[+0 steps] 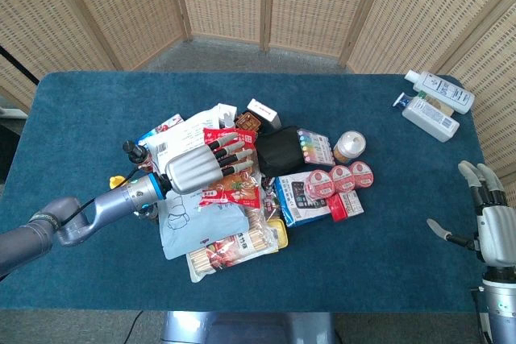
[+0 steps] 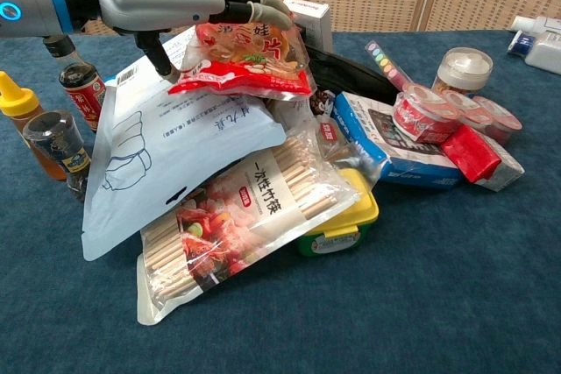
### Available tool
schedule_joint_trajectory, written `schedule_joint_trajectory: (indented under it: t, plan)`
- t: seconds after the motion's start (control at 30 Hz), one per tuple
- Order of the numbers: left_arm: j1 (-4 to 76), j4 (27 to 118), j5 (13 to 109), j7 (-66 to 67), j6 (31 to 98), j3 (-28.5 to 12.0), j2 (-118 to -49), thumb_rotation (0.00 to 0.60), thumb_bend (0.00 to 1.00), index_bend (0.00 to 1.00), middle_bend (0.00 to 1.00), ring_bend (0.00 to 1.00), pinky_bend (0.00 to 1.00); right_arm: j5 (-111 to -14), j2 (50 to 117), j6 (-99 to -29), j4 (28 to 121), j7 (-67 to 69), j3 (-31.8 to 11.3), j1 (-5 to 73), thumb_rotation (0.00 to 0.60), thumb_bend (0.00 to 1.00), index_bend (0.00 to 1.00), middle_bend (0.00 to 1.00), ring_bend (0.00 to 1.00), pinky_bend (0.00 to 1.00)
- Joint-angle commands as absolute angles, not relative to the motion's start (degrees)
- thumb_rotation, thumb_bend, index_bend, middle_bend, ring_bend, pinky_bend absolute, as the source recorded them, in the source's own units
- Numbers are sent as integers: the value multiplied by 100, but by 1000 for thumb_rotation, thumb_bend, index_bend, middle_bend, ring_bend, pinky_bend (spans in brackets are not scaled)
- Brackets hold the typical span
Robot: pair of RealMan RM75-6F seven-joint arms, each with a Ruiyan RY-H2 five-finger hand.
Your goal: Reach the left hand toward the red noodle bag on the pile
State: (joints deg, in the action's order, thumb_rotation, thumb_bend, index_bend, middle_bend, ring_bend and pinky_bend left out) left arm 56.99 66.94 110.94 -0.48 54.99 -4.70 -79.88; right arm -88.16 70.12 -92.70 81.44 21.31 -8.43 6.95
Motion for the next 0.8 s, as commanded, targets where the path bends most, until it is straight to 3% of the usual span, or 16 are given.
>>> schedule_joint_trajectory:
  t: [0.03,0.07,0.1,0.17,0.23,0.37,0.8]
  plan:
    - [5801,6752,10988,76,5469,-460,-8096,600,381,20,32,88,239,-8821,6991,-9297,8156,2170,-850,680,600,0,0,0,0,0]
    - [5798,6747,10972,126,5515,-459,-8125,600,427,85,124,222,418,-8822,6980,-9307,8160,2189,-855,676,600,0,0,0,0,0]
    - [5795,6732,10973,163,5623,-457,-8170,600,481,198,289,422,590,-8823,6969,-9323,8164,2216,-859,668,600,0,0,0,0,0]
    - [5783,6668,10973,217,5783,-453,-8240,600,540,404,577,669,757,-8834,6955,-9347,8169,2264,-860,656,600,0,1,0,0,0]
    - [5776,6636,10941,211,5914,-443,-8289,600,575,560,758,818,873,-8849,6942,-9366,8175,2295,-862,649,600,0,1,0,0,0]
    - [5757,6602,10936,232,6250,-457,-8322,600,605,660,862,898,948,-8876,6935,-9375,8184,2294,-852,646,600,0,1,0,0,0]
    - [5581,7894,10691,622,7240,-927,-7505,600,591,662,867,907,956,-8968,6942,-9411,8253,2204,-822,648,600,0,1,0,0,0]
